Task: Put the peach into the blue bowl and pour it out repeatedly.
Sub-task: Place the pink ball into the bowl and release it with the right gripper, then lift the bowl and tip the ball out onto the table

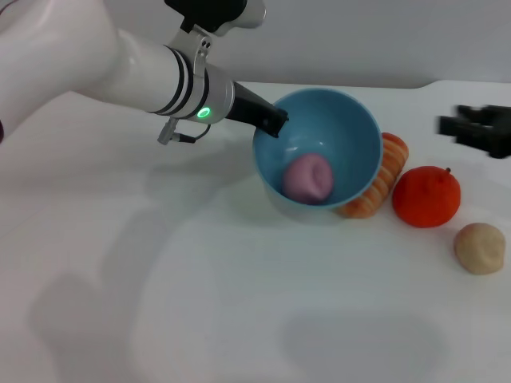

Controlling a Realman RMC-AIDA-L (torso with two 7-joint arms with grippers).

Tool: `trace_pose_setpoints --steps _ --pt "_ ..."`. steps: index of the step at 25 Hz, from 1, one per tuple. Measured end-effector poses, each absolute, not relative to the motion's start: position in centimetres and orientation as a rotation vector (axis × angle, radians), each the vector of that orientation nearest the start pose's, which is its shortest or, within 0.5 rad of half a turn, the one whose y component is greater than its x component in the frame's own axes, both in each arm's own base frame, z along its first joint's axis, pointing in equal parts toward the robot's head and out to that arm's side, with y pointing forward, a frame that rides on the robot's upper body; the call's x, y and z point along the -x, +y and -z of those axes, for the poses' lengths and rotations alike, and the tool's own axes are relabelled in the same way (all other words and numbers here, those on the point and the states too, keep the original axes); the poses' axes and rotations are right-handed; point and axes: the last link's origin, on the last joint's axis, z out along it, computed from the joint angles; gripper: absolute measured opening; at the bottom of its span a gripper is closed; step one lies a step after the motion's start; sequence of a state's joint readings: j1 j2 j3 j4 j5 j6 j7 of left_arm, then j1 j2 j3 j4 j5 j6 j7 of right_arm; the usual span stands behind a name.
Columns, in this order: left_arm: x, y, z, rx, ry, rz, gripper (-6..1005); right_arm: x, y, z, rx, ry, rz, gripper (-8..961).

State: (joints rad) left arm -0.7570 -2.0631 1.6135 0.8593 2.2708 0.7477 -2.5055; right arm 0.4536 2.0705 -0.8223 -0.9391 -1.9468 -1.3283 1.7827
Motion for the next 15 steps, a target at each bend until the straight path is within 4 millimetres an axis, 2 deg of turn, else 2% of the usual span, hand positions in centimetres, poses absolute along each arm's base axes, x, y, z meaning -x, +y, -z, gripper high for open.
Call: trace_pose_setpoints --steps 5,8,9,10,15 --pt "15.9 43.1 7.0 2.438 -0.696 0.021 -1 -31.9 33.8 -6.0 2.213 0.907 -0.634 438" --pt "14.5 43.4 7.2 2.442 -0.585 0.037 -1 -34.4 31.8 -6.6 2.077 0.96 -0.721 438" --pt "13.9 43.3 7.4 2.447 -0.543 0.039 -1 -35.8 30.7 -6.5 2.005 1.002 -0.757 438" --pt "13.2 43.2 7.6 2.45 -0.472 0.037 -1 -35.8 30.7 -6.5 2.005 1.002 -0.757 438" --pt "10.5 42.0 9.3 2.42 -0.066 -0.006 -2 -38.4 28.1 -5.8 1.879 1.092 -0.798 438"
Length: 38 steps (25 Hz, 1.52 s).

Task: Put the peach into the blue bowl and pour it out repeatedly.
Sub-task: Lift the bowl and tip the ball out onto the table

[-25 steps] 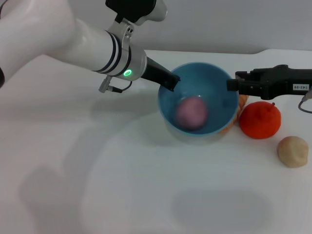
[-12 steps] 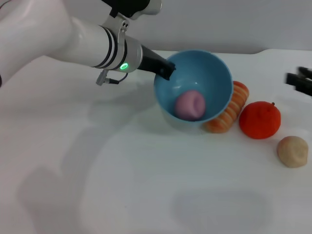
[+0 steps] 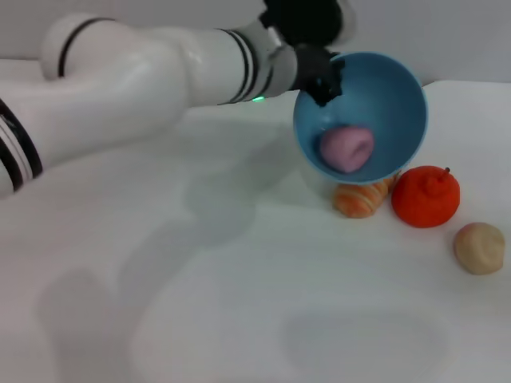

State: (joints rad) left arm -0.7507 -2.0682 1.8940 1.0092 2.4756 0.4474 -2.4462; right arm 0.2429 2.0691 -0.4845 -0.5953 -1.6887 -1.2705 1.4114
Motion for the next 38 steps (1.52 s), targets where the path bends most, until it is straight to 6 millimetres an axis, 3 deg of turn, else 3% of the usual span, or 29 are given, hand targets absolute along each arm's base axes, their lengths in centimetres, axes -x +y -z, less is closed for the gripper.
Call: trace_pose_setpoints --steps 9,14,25,31,38 --pt "9.0 39.8 11.1 2.307 0.454 -0.059 -2 -39.8 26.2 -4.5 1.823 1.167 -0.807 439" --pt "8.9 38.7 11.1 2.24 0.592 -0.032 -1 -39.7 26.2 -4.4 1.824 1.169 -0.812 439" --pt "11.0 35.5 11.4 1.988 1.046 -0.081 -2 -38.8 27.3 -3.9 1.853 1.16 -0.841 439" --pt "11.2 33.6 11.8 1.843 1.219 -0.072 -2 -38.6 27.6 -3.8 1.858 1.16 -0.848 438" --pt "11.5 32.9 12.0 1.788 1.262 -0.054 -2 -38.5 27.7 -3.8 1.858 1.16 -0.851 438"
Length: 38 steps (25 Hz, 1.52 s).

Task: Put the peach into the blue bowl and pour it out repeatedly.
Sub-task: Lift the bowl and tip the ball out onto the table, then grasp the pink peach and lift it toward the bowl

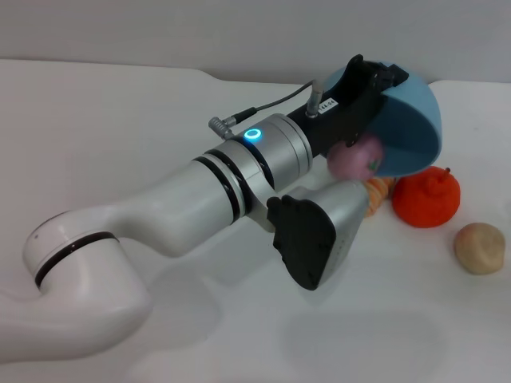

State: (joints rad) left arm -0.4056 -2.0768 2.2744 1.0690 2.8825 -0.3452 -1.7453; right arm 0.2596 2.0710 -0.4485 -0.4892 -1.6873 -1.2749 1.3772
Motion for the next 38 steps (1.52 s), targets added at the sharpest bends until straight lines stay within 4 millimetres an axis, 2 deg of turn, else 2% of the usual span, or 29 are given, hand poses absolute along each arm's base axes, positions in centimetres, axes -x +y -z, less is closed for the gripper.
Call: trace_pose_setpoints --steps 7,10,12,14,17,18,19,22,28,32,38 --pt "11.4 32.4 12.3 1.773 1.285 -0.039 -3 -38.5 27.8 -3.9 1.856 1.156 -0.852 438" --pt "11.3 32.5 12.1 1.799 1.229 -0.021 -2 -38.5 27.8 -4.0 1.857 1.155 -0.851 438" --pt "11.1 33.1 11.8 1.839 1.118 0.014 -1 -38.4 27.8 -3.9 1.861 1.158 -0.851 439" --pt "10.8 34.3 11.2 1.9 0.93 0.064 -1 -38.3 27.8 -3.7 1.874 1.172 -0.86 439" --pt "10.8 36.5 10.3 1.995 0.638 0.122 -2 -37.7 27.6 -3.2 1.92 1.218 -0.886 439" --pt "10.9 37.9 9.7 2.051 0.467 0.154 -2 -37.4 27.6 -3.0 1.947 1.241 -0.889 439" --pt "10.9 37.9 9.7 2.051 0.467 0.154 -2 -37.1 27.7 -2.7 1.979 1.263 -0.883 439" --pt "11.2 39.8 8.8 2.152 0.196 0.215 -2 -35.8 28.3 -1.3 2.127 1.355 -0.816 439" --pt "12.5 42.1 8.4 2.289 -0.184 0.278 -1 -32.1 30.0 2.2 2.464 1.475 -0.565 439" --pt "13.2 42.4 8.4 2.301 -0.26 0.276 -1 -29.2 31.3 4.7 2.628 1.449 -0.468 438" --pt "13.5 42.3 8.4 2.301 -0.276 0.273 -2 -26.3 33.0 8.0 2.736 1.391 -0.347 473"
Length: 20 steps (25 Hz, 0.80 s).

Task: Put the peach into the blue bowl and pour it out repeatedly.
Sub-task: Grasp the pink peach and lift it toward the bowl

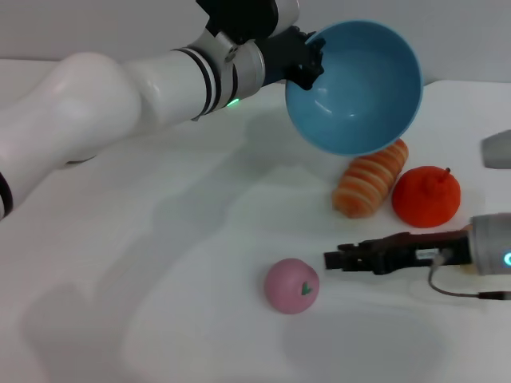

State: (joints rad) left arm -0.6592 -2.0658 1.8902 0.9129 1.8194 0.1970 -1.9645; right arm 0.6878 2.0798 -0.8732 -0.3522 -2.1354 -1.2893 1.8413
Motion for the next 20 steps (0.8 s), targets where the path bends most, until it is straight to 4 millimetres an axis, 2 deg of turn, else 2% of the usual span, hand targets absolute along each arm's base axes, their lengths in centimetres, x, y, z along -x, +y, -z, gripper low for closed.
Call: trace_pose_setpoints --steps 6,12,17,20 --pt "13.6 42.2 8.5 2.299 -0.278 0.272 -2 -25.1 33.4 9.9 2.774 1.37 -0.258 515" --pt "13.7 42.2 8.5 2.3 -0.277 0.27 -1 -24.4 33.7 11.1 2.778 1.355 -0.236 557" --pt "13.7 42.2 8.5 2.299 -0.276 0.268 -1 -23.9 33.9 12.2 2.755 1.347 -0.261 639" --pt "13.7 42.2 8.5 2.298 -0.274 0.268 -1 -23.7 33.8 12.5 2.756 1.357 -0.254 630"
